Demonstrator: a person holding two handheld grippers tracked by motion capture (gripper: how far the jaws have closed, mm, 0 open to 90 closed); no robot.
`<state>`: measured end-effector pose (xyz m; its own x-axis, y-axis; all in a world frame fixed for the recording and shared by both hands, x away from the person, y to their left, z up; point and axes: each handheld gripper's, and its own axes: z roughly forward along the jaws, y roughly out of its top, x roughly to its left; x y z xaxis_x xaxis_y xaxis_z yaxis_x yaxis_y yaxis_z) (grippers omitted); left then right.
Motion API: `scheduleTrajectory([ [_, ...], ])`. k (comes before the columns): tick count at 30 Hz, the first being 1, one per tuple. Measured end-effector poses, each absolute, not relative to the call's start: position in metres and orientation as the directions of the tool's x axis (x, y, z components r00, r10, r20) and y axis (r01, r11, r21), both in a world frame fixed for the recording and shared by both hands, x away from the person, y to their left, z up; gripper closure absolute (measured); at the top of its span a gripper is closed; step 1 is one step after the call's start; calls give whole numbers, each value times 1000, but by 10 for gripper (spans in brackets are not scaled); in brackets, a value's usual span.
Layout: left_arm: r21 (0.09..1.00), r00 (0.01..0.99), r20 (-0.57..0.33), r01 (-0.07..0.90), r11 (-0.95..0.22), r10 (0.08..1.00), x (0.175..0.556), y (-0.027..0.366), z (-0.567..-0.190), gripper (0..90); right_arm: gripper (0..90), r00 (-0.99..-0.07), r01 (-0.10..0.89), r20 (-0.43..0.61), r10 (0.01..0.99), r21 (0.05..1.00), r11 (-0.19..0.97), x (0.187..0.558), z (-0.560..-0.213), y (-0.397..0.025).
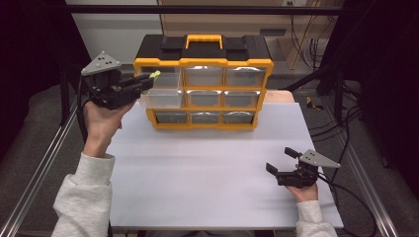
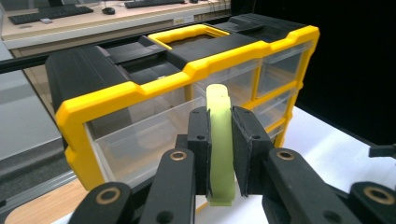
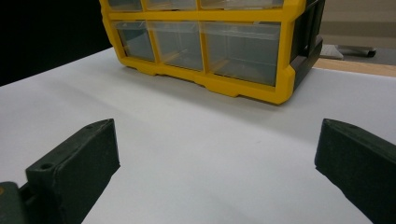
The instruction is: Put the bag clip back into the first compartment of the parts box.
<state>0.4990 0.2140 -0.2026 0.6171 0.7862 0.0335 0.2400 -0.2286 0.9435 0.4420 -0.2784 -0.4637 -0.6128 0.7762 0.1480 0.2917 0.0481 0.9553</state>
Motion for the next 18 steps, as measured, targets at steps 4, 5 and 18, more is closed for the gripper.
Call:
scheduleTrajectory([
  [4,943,608,24,249,-220,793,508,216,-200,776,3,-612,292,146,777,955,50,442,-464,-278],
  [5,944,608,21,250,-217,794,510,216,-199,775,3,-612,292,147,777,955,49,442,-464,-278],
  [18,940,575,31,261,-220,817,533,216,-199,775,3,-613,292,149,776,955,48,442,-464,-278],
])
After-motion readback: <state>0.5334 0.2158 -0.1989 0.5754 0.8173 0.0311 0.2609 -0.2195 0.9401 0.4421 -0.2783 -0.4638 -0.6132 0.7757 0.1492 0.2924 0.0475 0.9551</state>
